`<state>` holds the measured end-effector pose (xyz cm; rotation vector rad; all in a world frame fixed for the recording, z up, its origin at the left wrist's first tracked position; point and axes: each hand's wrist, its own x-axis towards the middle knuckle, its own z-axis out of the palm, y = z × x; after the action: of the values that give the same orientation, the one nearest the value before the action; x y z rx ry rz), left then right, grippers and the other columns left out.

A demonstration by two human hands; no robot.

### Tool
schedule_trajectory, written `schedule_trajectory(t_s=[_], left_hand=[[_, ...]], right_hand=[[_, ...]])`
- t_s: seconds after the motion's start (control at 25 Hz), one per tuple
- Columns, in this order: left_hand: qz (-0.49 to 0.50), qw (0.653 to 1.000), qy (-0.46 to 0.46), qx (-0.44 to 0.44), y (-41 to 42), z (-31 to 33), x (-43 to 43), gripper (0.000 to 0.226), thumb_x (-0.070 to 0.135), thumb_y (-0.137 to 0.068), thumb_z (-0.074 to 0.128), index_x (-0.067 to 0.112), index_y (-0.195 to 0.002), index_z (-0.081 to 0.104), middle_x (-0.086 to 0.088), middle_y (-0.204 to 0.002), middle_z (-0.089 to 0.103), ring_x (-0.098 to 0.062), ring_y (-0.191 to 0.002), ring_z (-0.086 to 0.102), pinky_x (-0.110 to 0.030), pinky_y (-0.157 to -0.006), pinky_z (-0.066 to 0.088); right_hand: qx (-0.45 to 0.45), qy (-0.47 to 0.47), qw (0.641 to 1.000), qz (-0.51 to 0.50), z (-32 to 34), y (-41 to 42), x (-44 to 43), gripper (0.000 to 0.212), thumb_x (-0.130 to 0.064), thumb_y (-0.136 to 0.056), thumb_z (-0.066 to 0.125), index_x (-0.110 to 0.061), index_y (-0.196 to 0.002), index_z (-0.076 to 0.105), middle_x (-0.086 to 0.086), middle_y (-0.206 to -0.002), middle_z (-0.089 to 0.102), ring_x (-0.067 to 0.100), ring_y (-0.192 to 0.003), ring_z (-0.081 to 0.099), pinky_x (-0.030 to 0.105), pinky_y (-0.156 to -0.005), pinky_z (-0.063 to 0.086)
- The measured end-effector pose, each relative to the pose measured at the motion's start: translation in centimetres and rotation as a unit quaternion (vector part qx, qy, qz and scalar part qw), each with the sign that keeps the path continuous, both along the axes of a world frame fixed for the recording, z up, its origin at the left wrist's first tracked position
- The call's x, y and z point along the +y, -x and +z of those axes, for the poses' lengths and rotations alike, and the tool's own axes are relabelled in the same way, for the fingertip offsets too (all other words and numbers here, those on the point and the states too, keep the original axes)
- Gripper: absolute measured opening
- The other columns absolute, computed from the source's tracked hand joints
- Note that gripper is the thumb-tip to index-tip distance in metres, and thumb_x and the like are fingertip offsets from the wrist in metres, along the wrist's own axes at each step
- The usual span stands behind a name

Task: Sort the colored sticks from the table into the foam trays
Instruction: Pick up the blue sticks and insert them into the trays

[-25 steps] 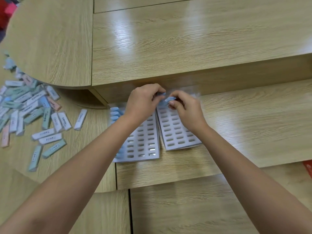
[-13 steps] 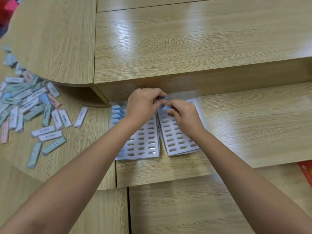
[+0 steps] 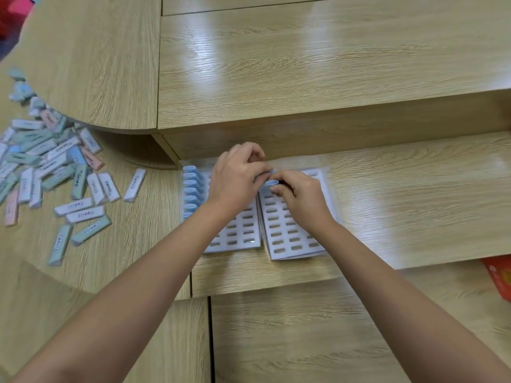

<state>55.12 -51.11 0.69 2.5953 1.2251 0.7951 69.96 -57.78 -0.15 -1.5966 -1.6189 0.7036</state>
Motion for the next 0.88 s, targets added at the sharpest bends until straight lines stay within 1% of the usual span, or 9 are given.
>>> schedule_trajectory(t_s=[0.16,0.24,0.32,0.36,0.48,0.56,0.64,0.76,0.88], left_hand=[[-0.003,1.000,-0.009,0.022,-0.1,0.0,0.3,0.021,0.030,-0.086,0.057,0.022,-0.091,0.075,0.000,-0.086,0.063,-0.024,-0.077,0.056,-0.032,-0.065,0.037],[-0.009,0.999,0.033,0.017,0.1,0.4,0.3,0.019,0.025,-0.088,0.059,0.020,-0.097,0.074,0.000,-0.090,0.064,-0.024,-0.082,0.058,-0.032,-0.068,0.037],[-0.008,0.993,0.115,-0.023,0.5,1.2,0.1,0.021,0.019,-0.090,0.060,0.019,-0.108,0.070,0.001,-0.098,0.064,-0.020,-0.090,0.058,-0.031,-0.075,0.041],[-0.003,0.988,0.145,-0.048,0.9,1.7,-0.2,0.023,0.017,-0.090,0.059,0.018,-0.111,0.068,0.002,-0.100,0.064,-0.015,-0.091,0.058,-0.026,-0.078,0.042],[0.035,0.976,0.174,-0.124,2.8,3.6,-2.2,0.019,0.015,-0.091,0.058,0.019,-0.107,0.068,0.011,-0.097,0.063,-0.003,-0.086,0.057,-0.012,-0.075,0.042],[0.077,0.961,0.208,-0.165,5.3,4.6,-4.6,0.016,0.016,-0.090,0.060,0.022,-0.102,0.069,0.019,-0.092,0.062,-0.001,-0.081,0.058,-0.009,-0.070,0.043],[0.110,0.948,0.243,-0.174,8.7,4.6,-8.1,0.015,0.016,-0.089,0.062,0.026,-0.097,0.069,0.024,-0.087,0.062,0.002,-0.075,0.057,-0.007,-0.063,0.040],[0.160,0.932,0.291,-0.148,15.5,2.7,-14.8,0.020,0.015,-0.088,0.064,0.035,-0.089,0.066,0.025,-0.087,0.064,0.002,-0.074,0.058,-0.009,-0.063,0.040],[0.224,0.892,0.383,-0.081,22.8,-0.1,-22.4,0.015,0.019,-0.090,0.061,0.027,-0.098,0.070,0.016,-0.092,0.068,-0.001,-0.079,0.061,-0.017,-0.070,0.045]], right_hand=[[-0.009,0.016,1.000,-0.011,-0.1,0.7,0.4,0.012,0.000,-0.087,0.059,-0.003,-0.095,0.067,0.006,-0.082,0.062,0.005,-0.072,0.049,0.003,-0.068,0.035],[-0.015,0.030,0.999,-0.011,0.1,0.8,0.8,0.014,0.000,-0.087,0.058,-0.002,-0.098,0.066,0.007,-0.085,0.062,0.010,-0.076,0.050,0.004,-0.068,0.035],[-0.043,0.051,0.998,-0.001,0.4,0.8,1.1,0.015,-0.004,-0.089,0.058,-0.003,-0.102,0.065,0.010,-0.091,0.063,0.014,-0.081,0.052,0.011,-0.069,0.035],[-0.058,0.064,0.996,-0.002,0.6,0.8,1.1,0.016,-0.007,-0.089,0.059,-0.003,-0.104,0.064,0.009,-0.094,0.063,0.016,-0.084,0.054,0.016,-0.072,0.037],[-0.070,0.091,0.992,-0.057,1.6,0.7,0.1,0.027,-0.018,-0.090,0.061,-0.008,-0.115,0.059,-0.002,-0.097,0.056,0.013,-0.085,0.054,0.022,-0.076,0.040],[-0.088,0.057,0.989,-0.102,2.6,0.9,-1.1,0.021,-0.020,-0.091,0.059,-0.010,-0.110,0.060,-0.007,-0.095,0.052,0.010,-0.083,0.051,0.021,-0.075,0.039],[-0.101,0.034,0.989,-0.107,3.6,2.0,-2.5,0.011,-0.019,-0.093,0.055,-0.011,-0.094,0.062,-0.006,-0.086,0.057,0.011,-0.079,0.052,0.023,-0.070,0.041],[-0.090,0.085,0.992,0.012,4.6,6.6,-5.1,0.015,-0.017,-0.093,0.054,-0.010,-0.088,0.065,0.002,-0.084,0.065,0.015,-0.076,0.056,0.028,-0.071,0.044],[-0.155,0.177,0.955,0.182,3.6,13.5,-9.2,0.014,-0.017,-0.091,0.054,-0.012,-0.095,0.067,0.002,-0.091,0.067,0.017,-0.083,0.059,0.032,-0.076,0.046]])
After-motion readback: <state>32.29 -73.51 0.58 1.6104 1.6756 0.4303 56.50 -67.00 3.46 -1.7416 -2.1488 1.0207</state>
